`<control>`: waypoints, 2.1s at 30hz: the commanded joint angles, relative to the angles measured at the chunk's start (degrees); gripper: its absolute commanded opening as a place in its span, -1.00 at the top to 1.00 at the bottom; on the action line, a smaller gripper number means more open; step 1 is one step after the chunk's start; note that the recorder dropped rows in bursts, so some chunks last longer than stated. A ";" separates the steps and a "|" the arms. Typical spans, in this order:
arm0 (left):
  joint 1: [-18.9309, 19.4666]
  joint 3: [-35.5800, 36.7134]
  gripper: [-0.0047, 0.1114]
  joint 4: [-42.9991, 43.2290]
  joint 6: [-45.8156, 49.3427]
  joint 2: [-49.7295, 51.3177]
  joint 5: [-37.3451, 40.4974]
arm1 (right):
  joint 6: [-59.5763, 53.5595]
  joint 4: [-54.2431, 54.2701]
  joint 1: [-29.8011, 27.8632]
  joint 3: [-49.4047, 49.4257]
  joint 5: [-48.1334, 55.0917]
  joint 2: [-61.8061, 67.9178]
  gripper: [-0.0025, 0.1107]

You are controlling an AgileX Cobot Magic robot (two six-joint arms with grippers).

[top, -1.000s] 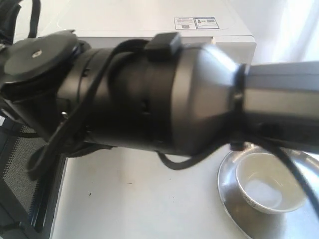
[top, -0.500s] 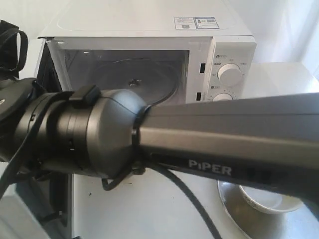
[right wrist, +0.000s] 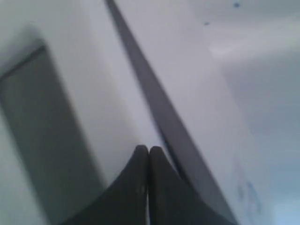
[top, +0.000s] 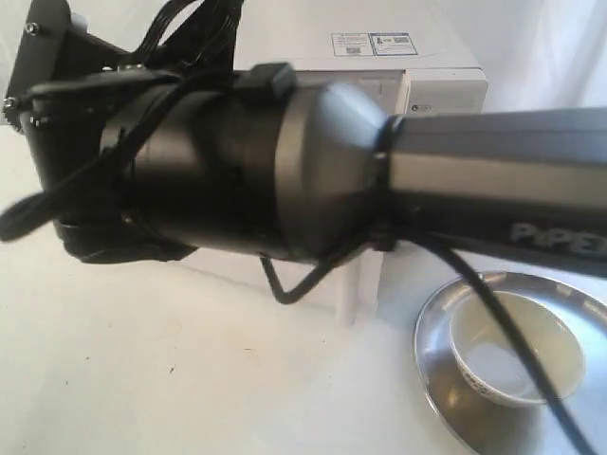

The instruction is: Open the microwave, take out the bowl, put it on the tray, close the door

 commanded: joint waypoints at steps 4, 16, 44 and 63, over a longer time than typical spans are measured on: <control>-0.05 -0.06 0.92 -0.10 -0.37 -0.12 -0.14 | -10.10 19.51 -6.27 9.66 -5.60 -2.17 0.96; -0.05 -0.06 0.92 -0.10 -0.37 -0.12 -0.14 | 9.06 -5.52 -23.12 13.16 -15.79 1.91 0.96; -0.05 -0.06 0.92 -0.10 -0.37 -0.12 -0.14 | 31.97 1.99 -5.76 53.95 -64.49 -67.23 0.96; -0.05 -0.06 0.92 -0.10 -0.37 -0.12 -0.14 | 32.19 13.09 -54.20 84.03 -60.21 -100.24 0.96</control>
